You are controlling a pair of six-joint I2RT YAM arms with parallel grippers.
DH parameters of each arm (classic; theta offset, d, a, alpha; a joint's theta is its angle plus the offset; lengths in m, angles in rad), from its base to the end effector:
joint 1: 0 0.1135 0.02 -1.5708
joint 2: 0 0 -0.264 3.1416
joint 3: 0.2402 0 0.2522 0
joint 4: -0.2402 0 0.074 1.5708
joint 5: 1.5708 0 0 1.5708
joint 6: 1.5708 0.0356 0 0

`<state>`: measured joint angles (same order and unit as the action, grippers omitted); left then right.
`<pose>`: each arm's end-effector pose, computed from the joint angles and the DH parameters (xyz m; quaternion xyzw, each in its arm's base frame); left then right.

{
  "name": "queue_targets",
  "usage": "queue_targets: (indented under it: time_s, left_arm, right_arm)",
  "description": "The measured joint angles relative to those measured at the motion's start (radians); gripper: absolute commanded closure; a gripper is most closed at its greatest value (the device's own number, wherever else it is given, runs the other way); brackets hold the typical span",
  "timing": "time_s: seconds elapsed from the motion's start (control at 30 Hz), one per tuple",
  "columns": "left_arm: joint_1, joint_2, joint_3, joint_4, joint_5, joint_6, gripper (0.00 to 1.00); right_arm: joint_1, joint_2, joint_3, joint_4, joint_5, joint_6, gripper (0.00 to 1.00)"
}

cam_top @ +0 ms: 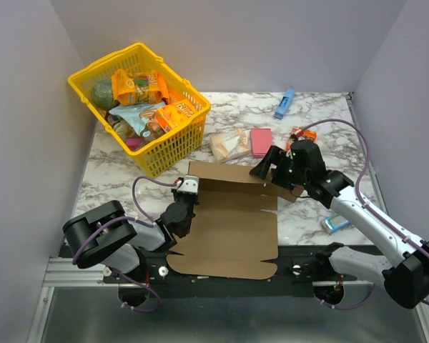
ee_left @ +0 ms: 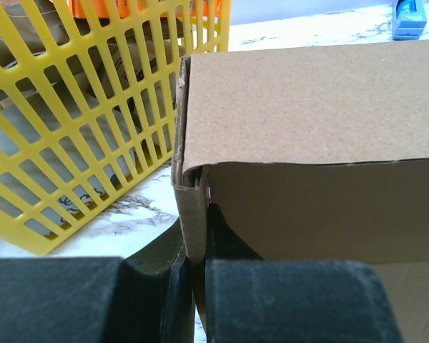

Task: Fold the paper box

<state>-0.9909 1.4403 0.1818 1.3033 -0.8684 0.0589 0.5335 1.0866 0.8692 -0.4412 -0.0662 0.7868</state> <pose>0.1405 -0.1649 0.1649 0.0511 0.6949 -0.0349 0.7164 0.2019 0.1220 0.2859 0.0989 0.8919 0.2934 0.3295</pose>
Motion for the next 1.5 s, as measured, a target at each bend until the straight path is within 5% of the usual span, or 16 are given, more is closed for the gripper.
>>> queue_targets:
  time_s: [0.53,0.83,1.2,1.33,1.4,1.5]
  left_arm:
    - [-0.008,0.000,-0.021,0.007,-0.020,-0.025,0.94]
    - [-0.013,0.000,-0.027,0.004,-0.032,-0.039,0.94]
    - [-0.026,-0.020,-0.027,-0.017,-0.035,-0.057,0.94]
    - [-0.027,-0.020,-0.027,-0.022,-0.037,-0.064,0.96]
    - [-0.031,-0.024,-0.023,-0.047,-0.044,-0.083,1.00]
    - [-0.032,-0.058,0.034,-0.198,-0.079,-0.135,1.00]
  right_arm:
    - [-0.085,-0.096,-0.252,0.347,-0.215,0.270,0.35]
    - [-0.097,-0.090,-0.286,0.428,-0.268,0.329,0.48]
    - [-0.102,-0.148,-0.348,0.501,-0.283,0.426,0.77]
    - [-0.102,-0.154,-0.357,0.504,-0.283,0.444,0.66]
    - [-0.102,-0.156,-0.357,0.504,-0.282,0.443,0.38]
    - [-0.102,-0.183,-0.357,0.494,-0.264,0.418,0.15]
